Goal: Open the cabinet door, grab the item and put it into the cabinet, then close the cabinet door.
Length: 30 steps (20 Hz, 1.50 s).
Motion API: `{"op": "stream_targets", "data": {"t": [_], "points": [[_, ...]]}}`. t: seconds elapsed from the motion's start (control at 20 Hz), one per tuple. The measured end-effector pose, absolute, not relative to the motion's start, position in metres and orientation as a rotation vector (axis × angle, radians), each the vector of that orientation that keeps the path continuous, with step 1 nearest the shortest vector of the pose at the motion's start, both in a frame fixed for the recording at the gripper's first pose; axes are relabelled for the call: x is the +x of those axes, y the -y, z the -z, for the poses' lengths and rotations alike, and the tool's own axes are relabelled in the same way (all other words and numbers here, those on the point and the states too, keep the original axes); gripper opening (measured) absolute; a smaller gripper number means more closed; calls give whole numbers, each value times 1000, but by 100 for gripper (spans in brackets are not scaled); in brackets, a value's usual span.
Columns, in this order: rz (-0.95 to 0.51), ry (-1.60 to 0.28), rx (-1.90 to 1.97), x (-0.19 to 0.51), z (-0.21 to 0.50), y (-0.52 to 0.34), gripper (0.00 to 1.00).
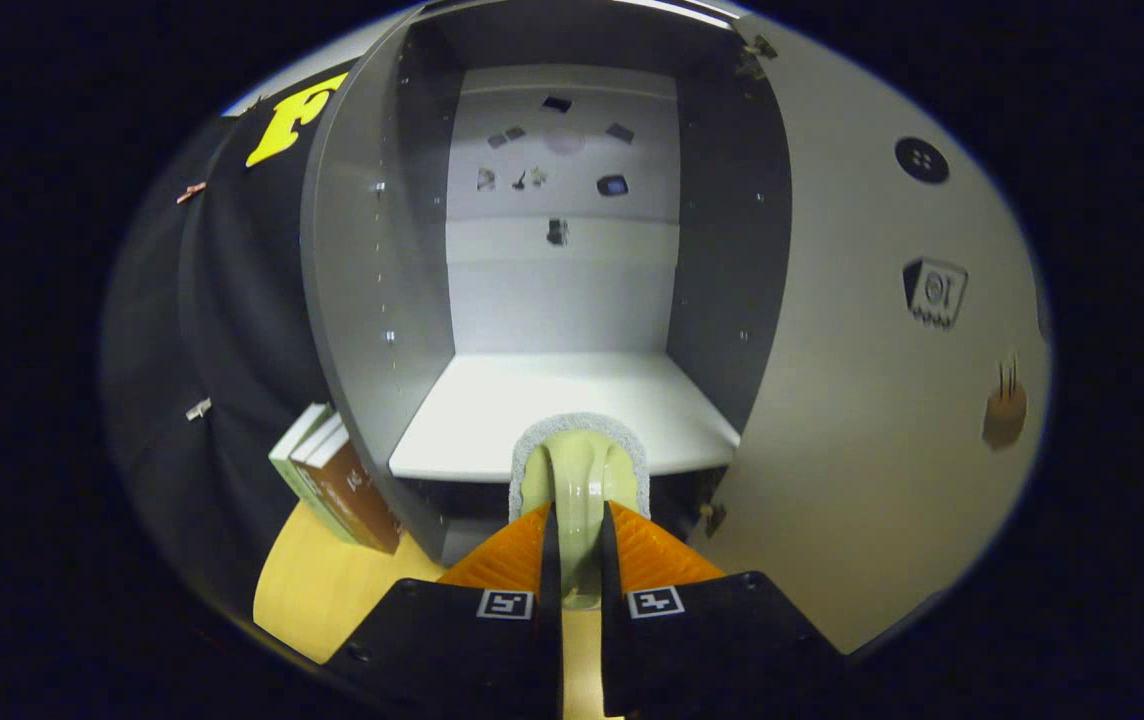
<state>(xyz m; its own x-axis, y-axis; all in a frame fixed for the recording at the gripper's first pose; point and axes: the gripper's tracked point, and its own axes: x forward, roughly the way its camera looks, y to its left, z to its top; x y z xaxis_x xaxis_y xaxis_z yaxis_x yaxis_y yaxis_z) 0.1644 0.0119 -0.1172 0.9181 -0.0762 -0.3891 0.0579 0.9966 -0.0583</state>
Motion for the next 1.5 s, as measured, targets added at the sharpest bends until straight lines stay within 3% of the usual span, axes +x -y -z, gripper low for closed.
{"op": "stream_targets", "data": {"t": [0.25,0.55,0.95,1.35,1.5], "points": [[42,-333,-62,228,82,-22,20],[36,-364,-91,302,89,-33,19],[80,-547,-44,348,149,-18,19],[69,-537,-16,379,168,-22,32],[68,-524,-29,365,156,-22,32]]}}
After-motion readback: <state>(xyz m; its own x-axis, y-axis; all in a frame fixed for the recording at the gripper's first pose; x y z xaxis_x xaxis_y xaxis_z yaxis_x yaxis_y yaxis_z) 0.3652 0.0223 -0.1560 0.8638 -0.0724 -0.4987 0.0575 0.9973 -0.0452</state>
